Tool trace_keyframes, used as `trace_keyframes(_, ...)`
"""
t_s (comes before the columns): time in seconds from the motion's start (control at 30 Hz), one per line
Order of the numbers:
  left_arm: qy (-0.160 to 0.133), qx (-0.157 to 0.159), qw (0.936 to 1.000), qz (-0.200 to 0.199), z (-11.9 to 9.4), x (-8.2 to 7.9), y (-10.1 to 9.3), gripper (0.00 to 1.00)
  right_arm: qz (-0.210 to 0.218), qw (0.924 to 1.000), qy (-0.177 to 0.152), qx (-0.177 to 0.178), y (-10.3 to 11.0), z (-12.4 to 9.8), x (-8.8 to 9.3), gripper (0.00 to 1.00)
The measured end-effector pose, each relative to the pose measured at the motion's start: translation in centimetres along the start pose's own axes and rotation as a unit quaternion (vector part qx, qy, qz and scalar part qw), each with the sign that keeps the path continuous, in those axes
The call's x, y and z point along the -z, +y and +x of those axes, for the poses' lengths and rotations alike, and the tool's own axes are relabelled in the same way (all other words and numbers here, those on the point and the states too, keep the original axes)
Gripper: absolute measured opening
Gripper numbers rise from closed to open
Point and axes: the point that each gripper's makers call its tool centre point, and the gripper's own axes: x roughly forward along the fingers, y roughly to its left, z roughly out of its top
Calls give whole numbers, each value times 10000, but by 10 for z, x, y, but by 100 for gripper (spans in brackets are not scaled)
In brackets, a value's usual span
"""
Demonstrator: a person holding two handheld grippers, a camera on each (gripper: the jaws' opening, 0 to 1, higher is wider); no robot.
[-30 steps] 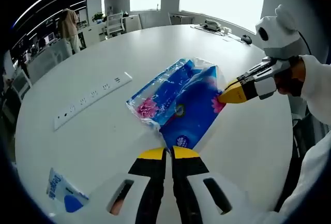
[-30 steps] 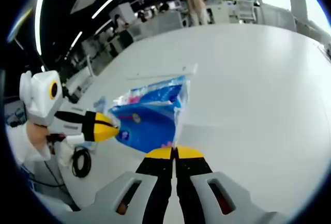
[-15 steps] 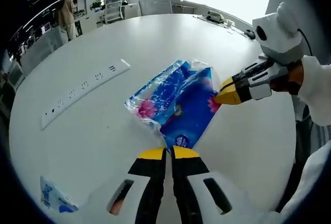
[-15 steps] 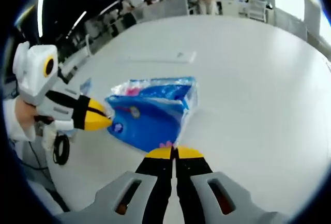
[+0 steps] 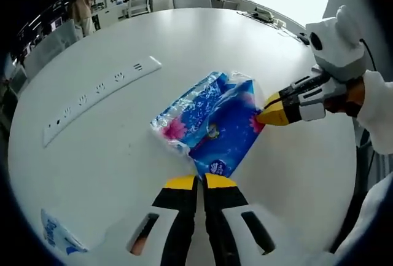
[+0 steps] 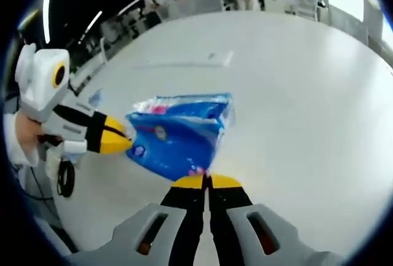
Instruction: Arrange the tabletop items into an orderly group along one side of the table until the central work area is clear of visible clutter.
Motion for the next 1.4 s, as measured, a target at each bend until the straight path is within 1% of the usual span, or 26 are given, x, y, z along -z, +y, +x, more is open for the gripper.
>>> trace_keyframes(0.17,-22,-74,9999,-79,4,0,5,0,90,9999,-71,11,-1,3,-1,0)
trace_keyframes(0.33,-113,-74,9992,-383,5,0,6,0,110,9998,-141,-40,-1,3,-1,0)
trace_keyframes(0.5,-123,-106,9991,-392,5,0,7,0,1,9998,-179,-41,0,3,-2,0)
trace_keyframes(0.73,-162,-153,9989,-416,5,0,7,0,48,9997,-227,-26,0,3,-2,0)
trace_keyframes(0.87,-187,-161,9989,-401,5,-1,7,0,224,9997,-132,-19,0,3,-3,0)
trace_keyframes(0.9,-174,-196,9985,-484,4,-1,7,0,197,9997,-116,6,1,3,-3,0)
trace_keyframes(0.93,-166,-251,9983,-500,4,-1,8,1,101,9998,-128,66,0,2,-3,2)
trace_keyframes(1.0,-169,-382,9981,-463,3,-2,12,9,-24,9997,-191,121,2,-1,-5,15)
trace_keyframes(1.03,-189,-350,9981,-465,3,-3,11,14,12,9997,-229,111,3,-3,-7,21)
trace_keyframes(1.07,-199,-321,9979,-524,2,-3,10,16,127,9996,-223,142,3,-6,-7,26)
trace_keyframes(1.1,-227,-339,9976,-555,0,-5,11,19,113,9994,-276,160,3,-8,-9,29)
trace_keyframes(1.13,-256,-380,9973,-575,-2,-6,12,22,65,9991,-373,164,3,-10,-12,30)
trace_keyframes(1.17,-306,-468,9967,-592,-6,-8,15,26,30,9991,-403,155,5,-13,-14,32)
trace_keyframes(1.2,-347,-558,9958,-631,-10,-9,18,31,24,9991,-387,156,5,-16,-14,32)
trace_keyframes(1.23,-365,-581,9956,-644,-12,-10,18,36,26,9991,-394,160,6,-20,-13,33)
trace_keyframes(1.27,-445,-621,9949,-664,-17,-12,19,38,41,9990,-425,164,5,-21,-13,33)
trace_keyframes(1.3,-498,-645,9943,-684,-20,-13,19,39,123,9987,-478,155,6,-26,-13,34)
trace_keyframes(1.33,-556,-728,9934,-686,-25,-14,21,38,222,9984,-498,127,8,-28,-12,33)
trace_keyframes(1.4,-576,-927,9917,-681,-33,-13,26,37,382,9979,-523,33,15,-35,-7,33)
